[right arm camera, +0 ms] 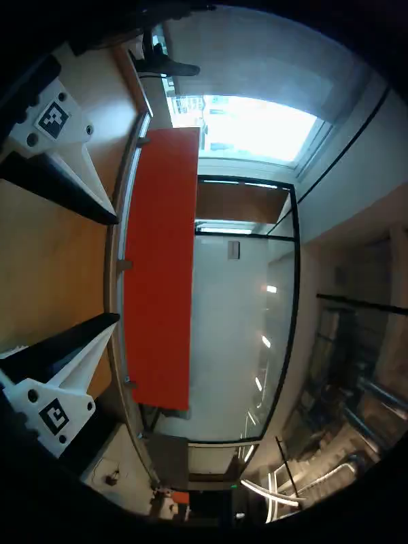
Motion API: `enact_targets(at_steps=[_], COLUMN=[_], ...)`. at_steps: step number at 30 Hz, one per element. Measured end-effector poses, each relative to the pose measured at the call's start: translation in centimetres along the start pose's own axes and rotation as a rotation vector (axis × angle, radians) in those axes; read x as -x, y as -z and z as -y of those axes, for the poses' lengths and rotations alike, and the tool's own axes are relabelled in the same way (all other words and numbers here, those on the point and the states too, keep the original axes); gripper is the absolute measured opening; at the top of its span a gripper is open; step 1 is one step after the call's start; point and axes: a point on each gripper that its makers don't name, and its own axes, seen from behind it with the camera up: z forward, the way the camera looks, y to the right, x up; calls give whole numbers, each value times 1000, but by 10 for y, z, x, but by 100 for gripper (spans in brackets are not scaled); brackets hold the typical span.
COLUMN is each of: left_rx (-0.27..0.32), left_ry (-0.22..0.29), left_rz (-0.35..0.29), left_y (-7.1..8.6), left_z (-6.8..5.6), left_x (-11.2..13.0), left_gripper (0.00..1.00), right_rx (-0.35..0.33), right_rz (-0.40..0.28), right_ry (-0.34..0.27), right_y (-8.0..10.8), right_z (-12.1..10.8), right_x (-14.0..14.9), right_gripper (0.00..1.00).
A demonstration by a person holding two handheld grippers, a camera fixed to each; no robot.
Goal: Fold towel
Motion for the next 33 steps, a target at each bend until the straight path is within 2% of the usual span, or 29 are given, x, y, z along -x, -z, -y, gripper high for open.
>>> enact_targets(at_steps=[6,19,33], left_rx=[-6,-18,-29], left_ry=[-47,-36,-39], left_rz=[-9,-32,-53], left_y=[-2,-4,-6], left_z=[1,2,-1], left_x=[36,105,134], left_gripper=[96,96,96], right_rx=[0,14,7], right_rz=[6,10,19], right_ry=[-6,-23,-12], right_y=[-2,-8,-13], right_z=[1,-5,-2], right_x=[21,67,91], right_gripper=[100,100,100])
